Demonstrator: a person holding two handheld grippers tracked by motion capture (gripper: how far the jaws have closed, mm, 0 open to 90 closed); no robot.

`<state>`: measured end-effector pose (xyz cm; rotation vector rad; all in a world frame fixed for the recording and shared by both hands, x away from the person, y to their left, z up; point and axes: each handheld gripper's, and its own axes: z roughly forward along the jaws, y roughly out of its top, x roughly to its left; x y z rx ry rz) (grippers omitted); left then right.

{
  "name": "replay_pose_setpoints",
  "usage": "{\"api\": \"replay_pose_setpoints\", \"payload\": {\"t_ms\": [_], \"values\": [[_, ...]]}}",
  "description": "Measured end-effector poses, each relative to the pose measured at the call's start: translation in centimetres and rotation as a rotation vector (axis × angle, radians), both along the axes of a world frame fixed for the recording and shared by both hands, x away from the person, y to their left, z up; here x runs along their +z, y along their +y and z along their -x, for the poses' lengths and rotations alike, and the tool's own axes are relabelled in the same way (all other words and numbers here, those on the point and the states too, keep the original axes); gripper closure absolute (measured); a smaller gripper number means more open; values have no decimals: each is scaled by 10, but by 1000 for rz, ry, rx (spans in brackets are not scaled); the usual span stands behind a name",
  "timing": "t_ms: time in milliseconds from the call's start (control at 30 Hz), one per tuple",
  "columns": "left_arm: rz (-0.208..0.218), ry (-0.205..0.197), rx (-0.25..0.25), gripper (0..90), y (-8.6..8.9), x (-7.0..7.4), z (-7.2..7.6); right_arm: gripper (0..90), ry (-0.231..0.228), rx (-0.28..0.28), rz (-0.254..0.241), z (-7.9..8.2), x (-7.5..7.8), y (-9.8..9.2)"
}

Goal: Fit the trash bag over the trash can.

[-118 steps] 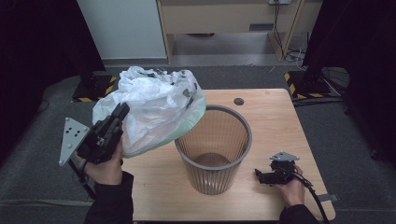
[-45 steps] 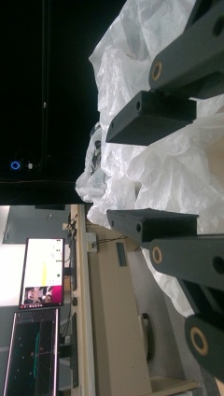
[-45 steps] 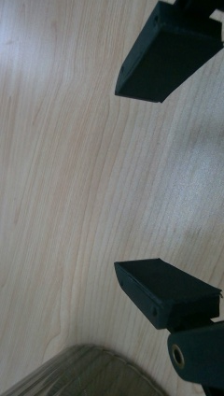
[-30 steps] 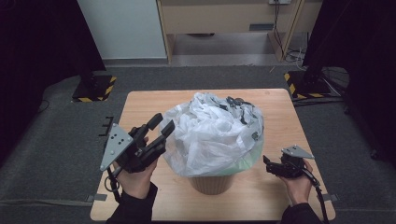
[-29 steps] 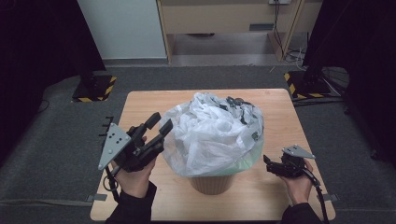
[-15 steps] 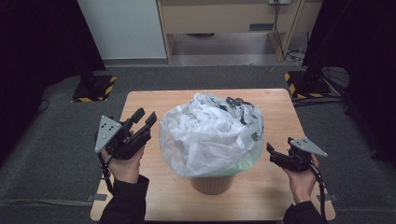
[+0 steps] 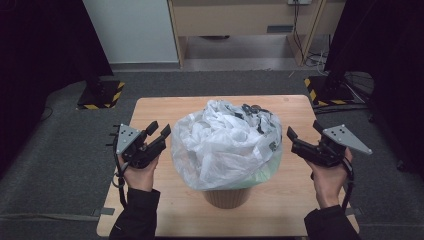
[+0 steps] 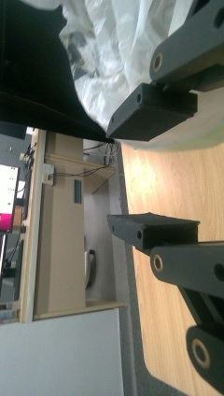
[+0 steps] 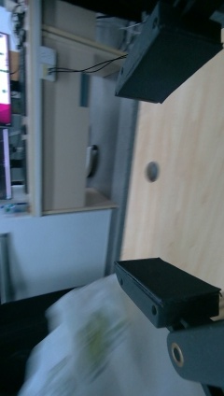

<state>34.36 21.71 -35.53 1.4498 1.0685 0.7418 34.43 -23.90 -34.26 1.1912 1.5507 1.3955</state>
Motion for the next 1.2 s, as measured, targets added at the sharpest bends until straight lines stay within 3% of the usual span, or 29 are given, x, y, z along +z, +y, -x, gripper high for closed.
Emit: {"api": "replay_pose_setpoints", "payload": {"t_ms": [167,267,500,733,967,1100,1200], "values": [[-13,6,-26,511,-9,-2,1,112,-54,45,13,6,35,19],[-15,5,-33,510,-12,-2,2,108,-62,63,69,10,39,34],[-5,4,-43,510,-13,-1,4,111,-2,61,147,15,10,43],[-7,-12,-55,509,-20,2,9,110,46,32,167,21,-24,37],[-6,-28,-60,501,-26,3,14,107,100,31,179,13,-57,34],[4,-36,-63,491,-24,5,17,108,115,44,156,12,-62,31],[26,-48,-53,488,-16,10,19,118,84,41,122,13,-55,24]]}}
